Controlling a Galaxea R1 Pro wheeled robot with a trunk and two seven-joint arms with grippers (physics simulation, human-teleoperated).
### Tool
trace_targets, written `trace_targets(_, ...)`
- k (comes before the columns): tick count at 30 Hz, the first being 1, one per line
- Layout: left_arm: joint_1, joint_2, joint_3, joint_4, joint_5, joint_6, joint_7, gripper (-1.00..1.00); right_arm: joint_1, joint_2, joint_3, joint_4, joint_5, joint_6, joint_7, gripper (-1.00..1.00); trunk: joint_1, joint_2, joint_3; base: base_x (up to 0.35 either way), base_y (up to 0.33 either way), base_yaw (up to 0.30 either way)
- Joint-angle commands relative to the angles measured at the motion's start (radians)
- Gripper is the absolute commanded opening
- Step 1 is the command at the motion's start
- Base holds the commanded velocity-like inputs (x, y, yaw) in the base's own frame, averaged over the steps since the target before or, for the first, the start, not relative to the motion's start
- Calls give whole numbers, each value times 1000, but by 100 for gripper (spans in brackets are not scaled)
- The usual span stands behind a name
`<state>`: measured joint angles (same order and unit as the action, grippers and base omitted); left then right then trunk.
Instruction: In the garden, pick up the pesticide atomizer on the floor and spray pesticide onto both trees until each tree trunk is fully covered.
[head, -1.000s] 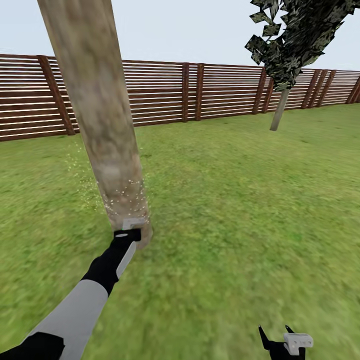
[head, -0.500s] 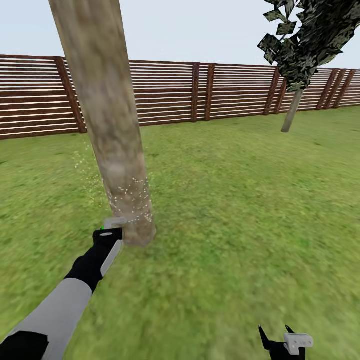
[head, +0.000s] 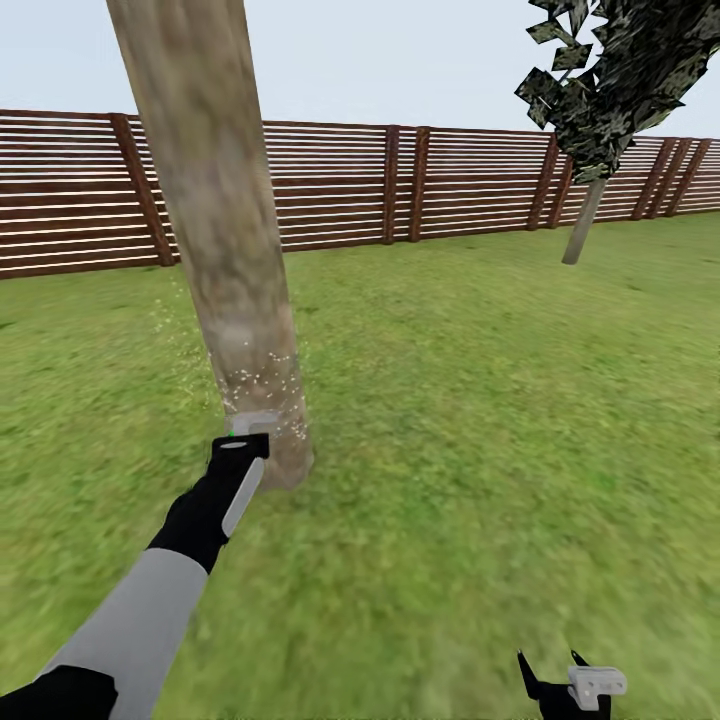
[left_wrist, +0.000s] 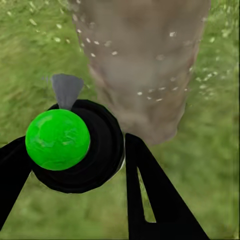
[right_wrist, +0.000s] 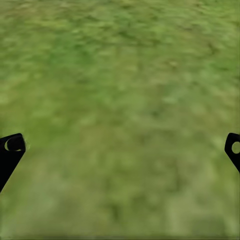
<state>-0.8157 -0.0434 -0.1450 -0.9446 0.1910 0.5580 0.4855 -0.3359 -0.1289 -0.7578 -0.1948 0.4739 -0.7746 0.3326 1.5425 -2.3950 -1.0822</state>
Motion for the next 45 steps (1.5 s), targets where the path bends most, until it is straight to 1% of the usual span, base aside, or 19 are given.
trace_targets(1, -7, -17, 0, 0, -6, 3, 1, -100, 0, 0, 0, 0, 0, 0, 0, 100, 0, 0, 0, -3, 1, 0)
trace_targets(3, -16, -30, -1, -17, -6, 4, 4, -100, 0, 0, 0, 0, 0, 0, 0, 100, 0, 0, 0, -1, 0, 0)
trace_targets(8, -8, -12, 3, -126, -8, 85, 46, -100, 0, 0, 0, 0, 0, 0, 0, 100, 0, 0, 0, -288, 20, 0)
trace_targets(13, -17, -51, -5, -147, -4, 94, 48, -100, 0, 0, 0, 0, 0, 0, 0, 100, 0, 0, 0, -46, 6, 0)
trace_targets(16, -6, -30, 5, -239, -8, 143, 48, -100, 0, 0, 0, 1, 0, 0, 0, 100, 0, 0, 0, 0, 0, 0)
trace_targets(18, -2, 12, 7, -284, -7, 153, 47, -100, 0, 0, 1, 1, 1, 0, 0, 100, 0, 0, 0, 0, 0, 0)
trace_targets(19, -2, 19, 5, -293, -6, 157, 47, -100, 0, 0, 1, 1, 1, 0, 0, 100, 0, 0, 0, 0, 0, 0)
trace_targets(23, -3, 1, -5, -299, -3, 159, 47, -100, 0, 0, 1, 0, 1, 0, 0, 100, 0, 0, 0, -169, 0, 0)
trace_targets(25, -5, -20, -32, -299, -2, 158, 47, -100, 0, 0, 0, 1, 1, 0, 0, 100, 0, 0, 0, -224, 0, 0)
trace_targets(27, -6, -43, -86, -298, -2, 160, 47, -100, 0, 0, 1, 1, 1, 0, 0, 100, 0, 0, 0, -60, 0, 0)
trace_targets(29, -9, -49, -106, -298, -6, 161, 48, -100, 0, 0, 1, 1, 1, 0, 0, 100, 0, 0, 0, -10, 0, 0)
trace_targets(31, -10, -41, -82, -310, -8, 161, 48, -100, 0, 0, 1, 1, 1, 0, 0, 100, 0, 0, 0, -1, 0, 0)
trace_targets(33, -7, -34, 18, -331, -8, 172, 48, -100, 0, 0, 0, 1, 1, 0, 0, 100, 0, 0, 0, 0, 0, 0)
trace_targets(34, -6, -33, 47, -353, -7, 206, 48, -100, 0, 0, 0, 1, 1, 0, 0, 100, 0, 0, 0, 0, 0, 0)
trace_targets(35, -5, -36, 51, -372, -5, 228, 47, -100, 0, 0, 1, 1, 1, 0, 0, 100, 0, 0, 0, 0, 0, 0)
trace_targets(37, -9, -43, 24, -378, -3, 236, 47, -100, 0, 0, 0, 1, 2, 0, 0, 100, 0, 0, 0, 0, 0, 0)
trace_targets(39, -17, -61, -68, -378, -2, 239, 49, -100, 0, 0, 1, 0, 2, 0, 0, 100, 0, 0, 0, 0, 0, 0)
trace_targets(42, -25, -81, -89, -375, -3, 240, 50, -100, 0, 0, 0, 0, 1, 0, 0, 100, 0, 0, 0, 0, 0, 0)
trace_targets(45, -15, -69, -86, -375, -7, 243, 49, -100, 0, 0, 0, 0, 1, 0, 0, 100, 0, 0, 0, 0, 0, 0)
